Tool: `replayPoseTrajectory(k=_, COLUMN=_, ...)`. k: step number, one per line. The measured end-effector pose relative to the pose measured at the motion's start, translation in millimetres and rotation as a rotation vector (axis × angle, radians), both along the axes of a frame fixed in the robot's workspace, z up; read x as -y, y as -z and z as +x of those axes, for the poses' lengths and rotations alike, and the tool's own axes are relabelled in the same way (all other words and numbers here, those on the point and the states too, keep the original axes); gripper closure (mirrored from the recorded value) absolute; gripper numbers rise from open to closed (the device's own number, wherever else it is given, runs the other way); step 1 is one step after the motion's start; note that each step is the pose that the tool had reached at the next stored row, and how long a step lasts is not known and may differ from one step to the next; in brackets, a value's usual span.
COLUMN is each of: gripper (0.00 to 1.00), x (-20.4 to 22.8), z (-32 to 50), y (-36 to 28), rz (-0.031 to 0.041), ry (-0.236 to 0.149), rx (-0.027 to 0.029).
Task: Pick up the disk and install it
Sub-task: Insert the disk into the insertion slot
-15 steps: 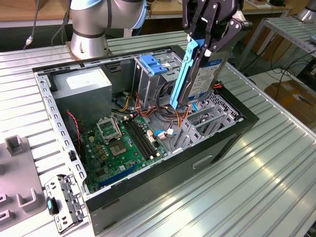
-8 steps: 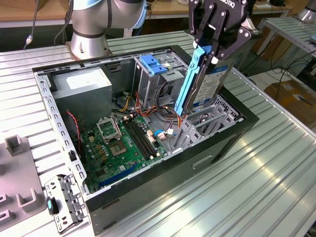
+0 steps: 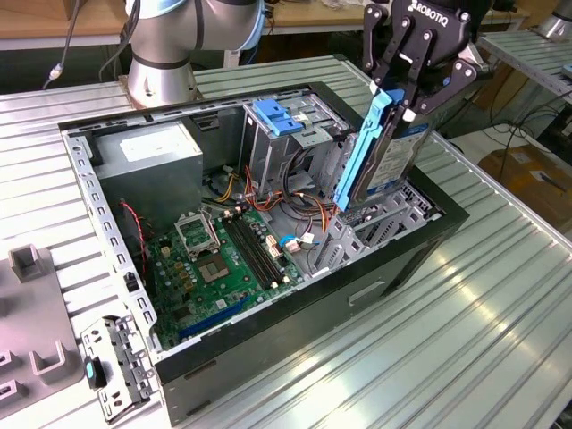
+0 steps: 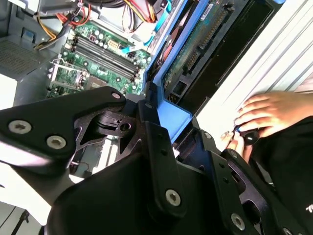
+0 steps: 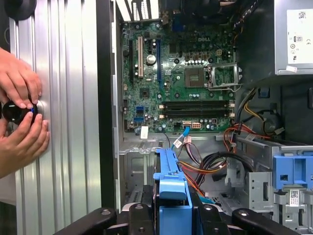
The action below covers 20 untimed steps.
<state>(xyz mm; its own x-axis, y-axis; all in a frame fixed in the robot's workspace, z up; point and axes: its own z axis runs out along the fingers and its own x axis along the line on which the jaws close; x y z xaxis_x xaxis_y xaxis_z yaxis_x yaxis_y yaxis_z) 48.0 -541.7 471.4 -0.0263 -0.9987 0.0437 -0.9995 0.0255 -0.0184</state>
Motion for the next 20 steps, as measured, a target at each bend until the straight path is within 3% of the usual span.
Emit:
replayPoseTrajectory(k=15, gripper=0.63, x=0.2, z=1.1, y=0.6, rz=0.0003, ry=0.0, rx=0.0)
replayPoseTrajectory(k=20, gripper=0.63, x=3.8, z=1.9, y=4.6, rz=0.0003, ry=0.0, rx=0.0)
